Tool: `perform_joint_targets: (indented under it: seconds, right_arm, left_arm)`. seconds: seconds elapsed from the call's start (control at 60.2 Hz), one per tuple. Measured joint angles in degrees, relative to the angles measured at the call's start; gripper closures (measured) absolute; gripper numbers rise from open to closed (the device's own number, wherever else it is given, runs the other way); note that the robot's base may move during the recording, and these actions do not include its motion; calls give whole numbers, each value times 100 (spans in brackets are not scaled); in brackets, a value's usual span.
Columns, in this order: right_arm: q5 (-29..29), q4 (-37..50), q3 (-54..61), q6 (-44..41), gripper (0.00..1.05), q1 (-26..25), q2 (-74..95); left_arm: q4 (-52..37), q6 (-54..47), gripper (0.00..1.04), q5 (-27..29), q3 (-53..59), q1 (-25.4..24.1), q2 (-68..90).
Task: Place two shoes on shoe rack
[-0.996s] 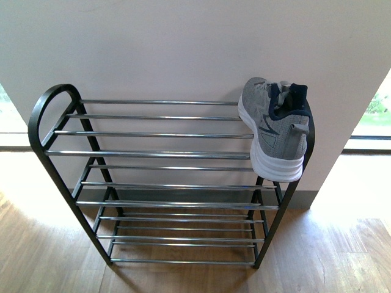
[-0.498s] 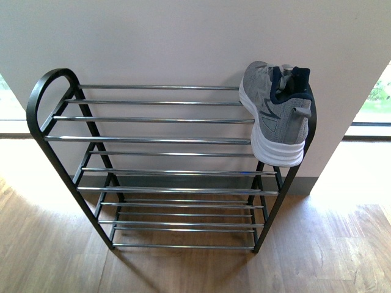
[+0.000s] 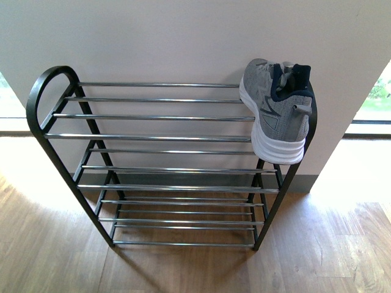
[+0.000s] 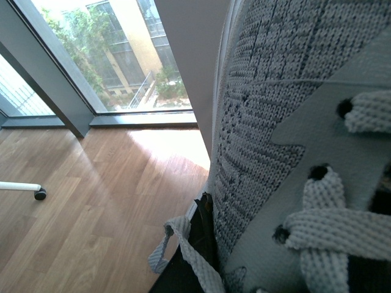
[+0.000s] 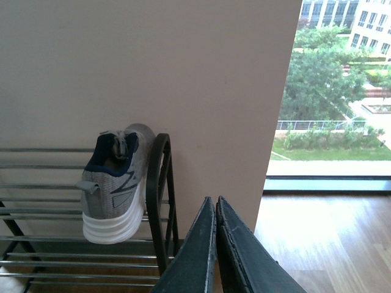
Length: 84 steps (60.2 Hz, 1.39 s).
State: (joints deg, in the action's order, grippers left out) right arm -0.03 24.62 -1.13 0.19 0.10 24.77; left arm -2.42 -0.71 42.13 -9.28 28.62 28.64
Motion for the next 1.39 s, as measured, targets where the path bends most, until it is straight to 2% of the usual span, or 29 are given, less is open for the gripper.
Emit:
perform_joint_targets:
  seconds: [0.681,0.797,1.145,1.212,1.394]
  right_arm:
    - [0,-1462,2,0,103,0,-1480]
    - [15,-2361,0,0,103,-2,-2201]
    - [9,-2455,0,0,103,-2,-2439]
    - [9,-2455,0,-2,96,-2,-2439]
    - [7,-2457,0,-2,61,-2,-2444]
  left_arm:
    - [0,0,102,0,0,0,2]
    - [0,0,102,-2,0,-2,0]
    - [0,0,102,9,0,-2,0]
    - [0,0,102,2,0,-2,2]
    - [0,-2,102,7,0,-2,2]
